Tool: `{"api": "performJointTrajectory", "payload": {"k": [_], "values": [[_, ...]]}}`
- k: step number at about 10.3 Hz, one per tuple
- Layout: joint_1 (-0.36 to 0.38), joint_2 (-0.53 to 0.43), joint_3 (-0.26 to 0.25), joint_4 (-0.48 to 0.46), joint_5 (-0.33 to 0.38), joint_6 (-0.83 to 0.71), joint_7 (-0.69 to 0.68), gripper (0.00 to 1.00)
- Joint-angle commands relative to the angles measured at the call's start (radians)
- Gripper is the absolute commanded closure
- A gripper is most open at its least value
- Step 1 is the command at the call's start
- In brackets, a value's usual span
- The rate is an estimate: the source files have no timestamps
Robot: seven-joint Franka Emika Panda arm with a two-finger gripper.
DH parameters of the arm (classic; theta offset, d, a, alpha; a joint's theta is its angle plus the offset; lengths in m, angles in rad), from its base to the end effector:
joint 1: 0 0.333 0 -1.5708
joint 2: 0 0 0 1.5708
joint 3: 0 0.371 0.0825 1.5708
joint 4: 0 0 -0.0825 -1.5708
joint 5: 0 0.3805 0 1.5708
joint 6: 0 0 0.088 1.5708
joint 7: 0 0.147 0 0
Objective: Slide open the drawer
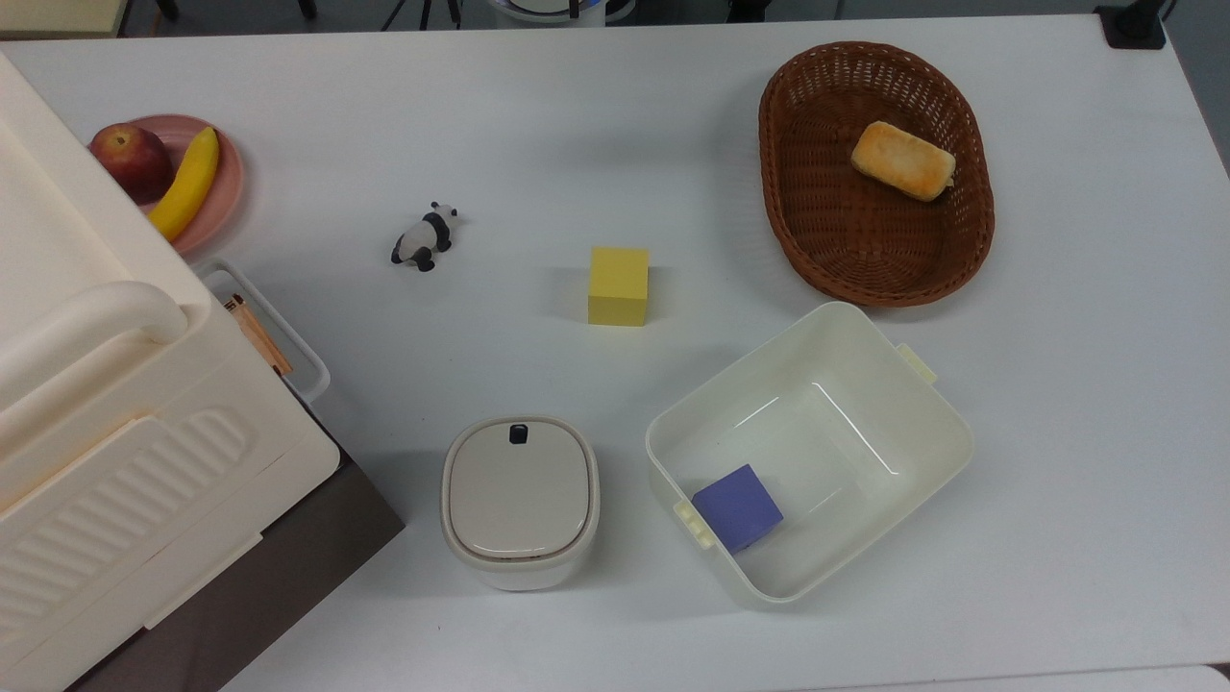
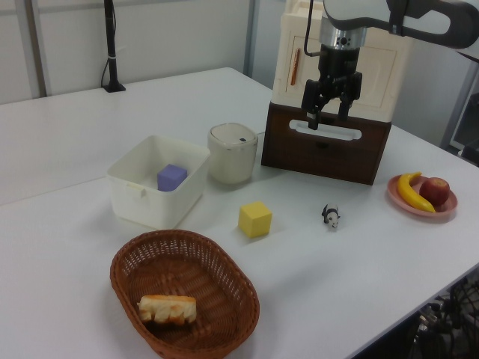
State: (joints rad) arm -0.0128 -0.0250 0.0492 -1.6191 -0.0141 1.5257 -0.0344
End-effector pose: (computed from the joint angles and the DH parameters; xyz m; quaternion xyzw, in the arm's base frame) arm 0.5330 0.0176 0.6269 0.9988 0.0353 -0.0342 0.0077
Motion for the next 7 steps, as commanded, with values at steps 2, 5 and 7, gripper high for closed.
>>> {"api": "performJointTrajectory", "payload": {"k": [2,5,7], "values": [[0.001,-0.006,-0.014,0.022,0.02,0.016,0.03,0.0],[-0.025,0.01,-0.029,0.07,0.063,-0.031,0.041,0.0],[-0.041,0.005,-0.028,0.07,0.071,-0.03,0.031,0.0]]}}
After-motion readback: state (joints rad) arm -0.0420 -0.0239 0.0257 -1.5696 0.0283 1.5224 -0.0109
